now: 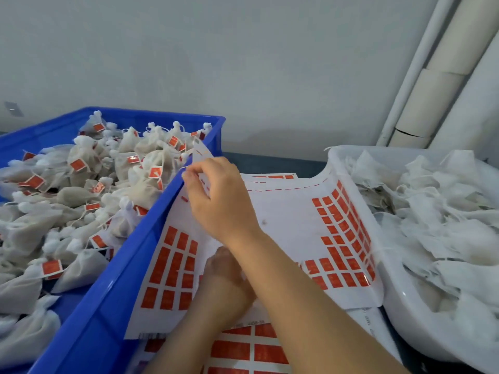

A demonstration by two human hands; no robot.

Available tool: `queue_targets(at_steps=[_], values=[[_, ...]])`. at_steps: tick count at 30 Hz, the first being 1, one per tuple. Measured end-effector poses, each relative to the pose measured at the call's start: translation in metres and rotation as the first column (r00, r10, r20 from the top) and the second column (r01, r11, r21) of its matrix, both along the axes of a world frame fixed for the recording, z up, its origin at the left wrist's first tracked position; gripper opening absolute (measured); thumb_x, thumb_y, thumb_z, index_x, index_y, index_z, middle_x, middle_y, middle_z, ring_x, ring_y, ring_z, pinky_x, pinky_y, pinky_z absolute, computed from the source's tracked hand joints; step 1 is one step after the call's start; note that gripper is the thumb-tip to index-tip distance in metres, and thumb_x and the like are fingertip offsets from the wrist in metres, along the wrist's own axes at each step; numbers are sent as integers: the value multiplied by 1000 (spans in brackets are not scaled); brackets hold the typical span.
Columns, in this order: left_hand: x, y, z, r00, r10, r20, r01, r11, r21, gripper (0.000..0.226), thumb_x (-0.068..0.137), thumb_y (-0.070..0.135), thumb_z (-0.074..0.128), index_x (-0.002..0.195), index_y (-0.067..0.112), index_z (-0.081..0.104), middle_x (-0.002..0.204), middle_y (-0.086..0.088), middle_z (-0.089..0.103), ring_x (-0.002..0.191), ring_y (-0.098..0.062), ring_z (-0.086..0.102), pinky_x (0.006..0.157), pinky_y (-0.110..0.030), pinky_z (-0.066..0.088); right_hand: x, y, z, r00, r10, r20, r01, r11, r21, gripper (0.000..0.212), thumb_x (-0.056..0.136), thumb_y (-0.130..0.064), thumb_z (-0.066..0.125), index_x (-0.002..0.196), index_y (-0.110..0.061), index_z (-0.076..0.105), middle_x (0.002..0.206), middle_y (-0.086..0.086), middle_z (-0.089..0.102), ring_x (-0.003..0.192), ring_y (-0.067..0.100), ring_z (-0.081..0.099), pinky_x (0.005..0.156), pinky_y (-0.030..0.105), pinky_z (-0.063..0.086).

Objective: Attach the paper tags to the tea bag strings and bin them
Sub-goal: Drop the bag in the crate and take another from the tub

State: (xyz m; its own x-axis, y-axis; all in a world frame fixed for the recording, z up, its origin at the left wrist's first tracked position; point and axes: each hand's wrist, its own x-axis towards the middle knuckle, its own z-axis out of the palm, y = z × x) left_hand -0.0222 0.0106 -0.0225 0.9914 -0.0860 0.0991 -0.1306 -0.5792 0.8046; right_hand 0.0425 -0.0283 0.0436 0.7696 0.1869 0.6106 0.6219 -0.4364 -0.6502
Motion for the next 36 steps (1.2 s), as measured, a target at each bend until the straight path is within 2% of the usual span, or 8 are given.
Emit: queue_targets(at_steps=[3,6,9,14,20,25,32,36], values=[[2,-4,-4,999,-32,43,30,998,54,6,81,28,59,82,32,64,81,11,65,83,-9,61,71,-25,51,-15,-34,-11,987,-28,-161,26,1000,-13,23,93,-34,52,112,-21,56,117,-3,58,104,7,50,81,18,45],[6,-9,-8,974,-224,-24,224,951,212,28,82,56,52,108,48,61,123,32,53,122,4,43,107,-39,36,-24,-67,-6,958,-116,-263,108,993,-42,30,91,-35,54,120,-27,48,121,-7,55,103,1,46,72,6,34],[9,-6,-12,989,-126,-78,144,941,307,45,81,64,50,123,48,52,142,31,31,139,2,17,116,-37,8,-26,-103,20,932,-268,-242,243,961,-128,36,91,-33,54,125,-23,47,121,-5,55,107,8,49,79,17,34],[8,-8,-11,991,-95,-90,115,960,256,39,83,60,50,119,47,55,145,28,31,139,1,15,115,-35,10,-25,-173,68,786,-603,-133,455,712,-535,17,91,-13,45,95,-9,61,95,6,66,74,18,56,63,31,45],[7,-10,-8,991,-84,-106,110,955,276,35,84,58,50,117,48,53,146,27,29,140,-1,14,115,-37,9,-15,-220,59,605,-693,-393,-108,418,-902,29,77,-13,69,106,-12,65,103,2,65,89,19,62,73,28,53],[5,-11,-5,990,-86,-112,114,955,275,33,86,57,48,117,47,53,146,25,30,140,-2,15,115,-37,10,-7,-218,39,582,-683,-442,-93,485,-870,25,78,-10,68,101,-21,68,87,-3,65,75,15,63,63,26,50],[4,-10,-9,992,-92,-88,113,957,268,32,86,56,47,116,46,55,146,24,32,141,-3,15,116,-38,9,-7,-237,55,699,-674,-240,240,537,-809,21,88,-8,57,98,-16,73,104,4,68,93,22,59,80,28,44],[7,-9,-11,993,-82,-87,102,961,258,29,86,57,48,112,47,57,145,25,33,140,-3,17,115,-39,10,-12,-244,57,735,-659,-159,529,704,-474,10,85,-17,64,89,-19,73,88,1,68,85,18,58,69,24,40]])
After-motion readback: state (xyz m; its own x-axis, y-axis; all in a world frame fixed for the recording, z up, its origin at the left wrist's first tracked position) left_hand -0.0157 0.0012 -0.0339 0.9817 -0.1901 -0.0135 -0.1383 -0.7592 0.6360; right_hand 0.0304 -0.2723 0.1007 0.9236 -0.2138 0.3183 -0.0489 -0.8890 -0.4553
